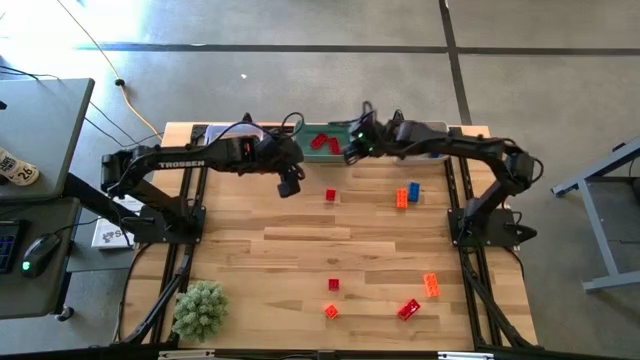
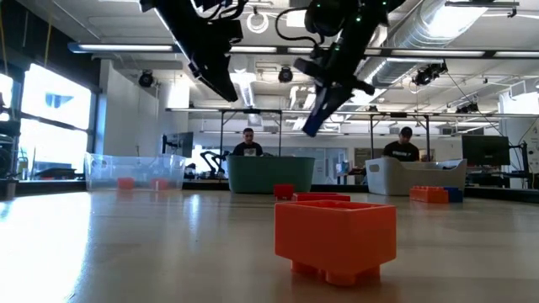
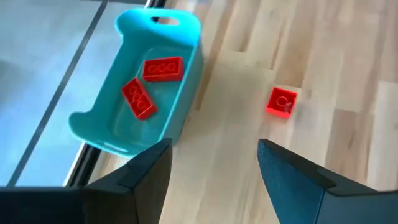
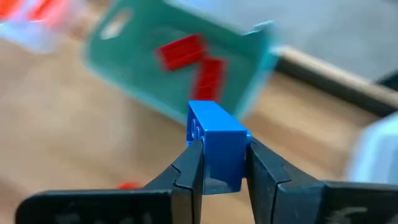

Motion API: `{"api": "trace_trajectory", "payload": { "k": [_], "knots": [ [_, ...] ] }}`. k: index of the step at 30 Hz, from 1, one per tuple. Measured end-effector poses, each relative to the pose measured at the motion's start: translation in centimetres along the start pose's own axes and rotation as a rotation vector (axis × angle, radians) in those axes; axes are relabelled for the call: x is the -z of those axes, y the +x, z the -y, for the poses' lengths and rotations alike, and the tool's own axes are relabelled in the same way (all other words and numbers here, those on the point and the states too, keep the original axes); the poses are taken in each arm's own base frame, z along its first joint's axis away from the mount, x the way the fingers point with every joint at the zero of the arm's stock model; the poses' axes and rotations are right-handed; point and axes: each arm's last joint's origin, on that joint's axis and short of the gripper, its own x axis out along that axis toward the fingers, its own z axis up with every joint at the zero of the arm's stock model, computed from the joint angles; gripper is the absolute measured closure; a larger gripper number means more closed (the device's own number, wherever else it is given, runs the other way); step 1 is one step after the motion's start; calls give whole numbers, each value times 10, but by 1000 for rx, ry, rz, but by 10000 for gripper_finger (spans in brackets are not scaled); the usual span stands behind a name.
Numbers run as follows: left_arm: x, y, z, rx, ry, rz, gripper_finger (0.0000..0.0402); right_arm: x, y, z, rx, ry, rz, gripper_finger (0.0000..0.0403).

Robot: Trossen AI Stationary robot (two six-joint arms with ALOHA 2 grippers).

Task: Sort & place blocks by color
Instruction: Put the blue game piece into the white bin

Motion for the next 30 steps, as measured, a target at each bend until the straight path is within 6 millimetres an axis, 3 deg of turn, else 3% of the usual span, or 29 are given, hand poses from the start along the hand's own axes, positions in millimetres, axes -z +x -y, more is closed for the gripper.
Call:
{"api": "trace_trajectory", "payload": {
  "k": [7, 11, 22, 30],
  "knots": [
    [2, 3, -12, -25, -88, -10, 179, -14, -28, 47, 198, 22, 50, 337],
    [3, 3, -16, -33, -106, -14, 179, -12, -32, 70, 351, 20, -1, 337],
    [3, 4, -19, -42, -114, -17, 179, -17, -25, 126, 519, 130, -148, 332],
    [3, 4, -19, -44, -114, -11, 178, -19, -2, 159, 461, 153, -341, 335]
  ]
}}
